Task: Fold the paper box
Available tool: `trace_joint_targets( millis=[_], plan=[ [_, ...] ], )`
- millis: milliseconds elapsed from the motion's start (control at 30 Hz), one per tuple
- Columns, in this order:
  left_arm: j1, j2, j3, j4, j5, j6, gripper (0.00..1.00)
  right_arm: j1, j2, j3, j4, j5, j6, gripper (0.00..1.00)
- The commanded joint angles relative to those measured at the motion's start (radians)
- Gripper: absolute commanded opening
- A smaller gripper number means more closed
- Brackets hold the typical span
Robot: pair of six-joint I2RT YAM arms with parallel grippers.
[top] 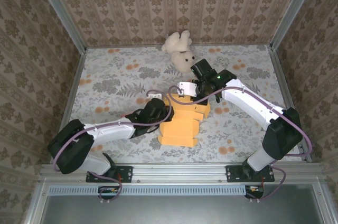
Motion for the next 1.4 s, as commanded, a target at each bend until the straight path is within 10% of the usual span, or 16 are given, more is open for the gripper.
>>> trace_joint_targets(
  millis=[0,633,933,1367],
  plan=[
    [-0.007,-0.007,0.017,0.023,0.022,-0.018,0.21,-0.005,0.012,0.0,0.017,-0.026,0.027,0.0],
    [0.023,-0.6,-0.184,-0.222,-0.252,0.211,0.35,-0.035,-0.092,-0.158,0.198,0.023,-0.102,0.0],
    [0.285,-0.535,-0.346,0.057,0.085,0.238,0.37,-0.007,-0.142,-0.279,0.366,0.089,-0.191,0.0],
    [0.283,-0.466,-0.388,0.148,-0.004,0.304,0.38,0.072,-0.115,-0.534,0.846,0.254,-0.397,0.0]
  ],
)
